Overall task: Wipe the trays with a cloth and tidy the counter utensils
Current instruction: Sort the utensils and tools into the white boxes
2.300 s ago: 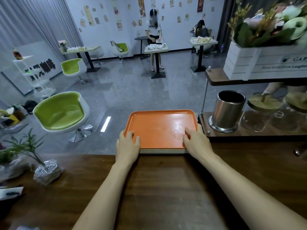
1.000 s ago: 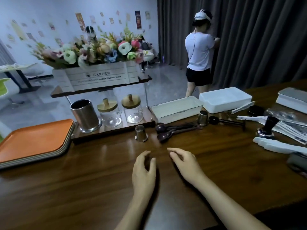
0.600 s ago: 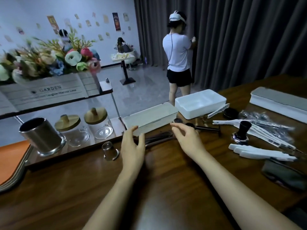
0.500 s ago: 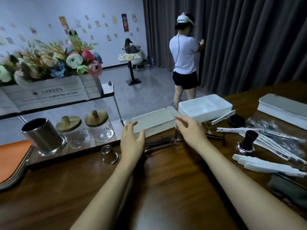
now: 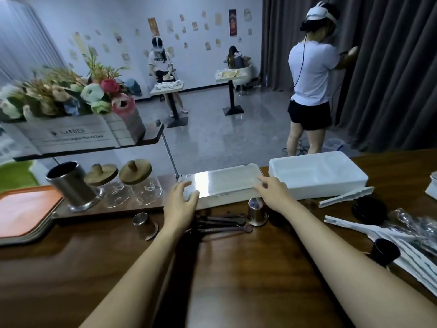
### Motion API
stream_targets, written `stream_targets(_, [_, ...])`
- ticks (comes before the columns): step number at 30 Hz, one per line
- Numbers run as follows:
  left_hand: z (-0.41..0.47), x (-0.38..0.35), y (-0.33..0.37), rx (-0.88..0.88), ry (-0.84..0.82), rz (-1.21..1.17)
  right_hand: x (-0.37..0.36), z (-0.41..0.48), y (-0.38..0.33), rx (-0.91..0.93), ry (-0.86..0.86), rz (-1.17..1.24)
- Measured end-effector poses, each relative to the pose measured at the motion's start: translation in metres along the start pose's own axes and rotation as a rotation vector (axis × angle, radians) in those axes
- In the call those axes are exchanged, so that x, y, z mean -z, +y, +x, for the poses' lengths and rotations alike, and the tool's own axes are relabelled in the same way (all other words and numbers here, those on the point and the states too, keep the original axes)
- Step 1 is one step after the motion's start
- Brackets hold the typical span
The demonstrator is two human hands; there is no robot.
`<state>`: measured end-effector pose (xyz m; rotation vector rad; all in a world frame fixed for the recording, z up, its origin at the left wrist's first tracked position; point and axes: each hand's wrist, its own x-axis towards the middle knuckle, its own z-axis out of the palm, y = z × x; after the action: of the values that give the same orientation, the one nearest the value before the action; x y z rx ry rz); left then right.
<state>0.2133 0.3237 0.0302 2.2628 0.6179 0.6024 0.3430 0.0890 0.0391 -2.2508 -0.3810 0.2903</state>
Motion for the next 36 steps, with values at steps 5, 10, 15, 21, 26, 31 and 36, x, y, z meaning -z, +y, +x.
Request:
stream_targets(5, [-0.019,0.010,0.015,-0.056,0.091,-0.084,0.015,-0.011,-0.005,0.048,0.100,0.065])
stream_targets(10, [-0.051,0.038,0.026,-0.120,0.166,-0.114,0.029,-0.052,-0.028,0.153,0.184,0.102])
stream_targets(15, [-0.114,0.074,0.006,-0.143,0.181,-0.082,0.020,-0.129,-0.035,0.197,0.197,-0.012])
stream_targets(21, [-0.216,0.114,-0.022,-0.147,0.193,-0.142,-0.017,-0.240,-0.023,0.151,0.177,-0.055])
stream_targets(26, [-0.293,0.127,-0.055,-0.120,0.149,-0.173,-0.058,-0.305,0.000,0.096,0.171,0.001])
stream_targets(31, [-0.321,0.131,-0.076,-0.090,0.140,-0.215,-0.068,-0.333,0.009,0.108,0.196,-0.014])
stream_targets(36, [-0.327,0.143,-0.077,0.041,0.127,-0.416,-0.060,-0.330,0.013,0.172,0.220,-0.081])
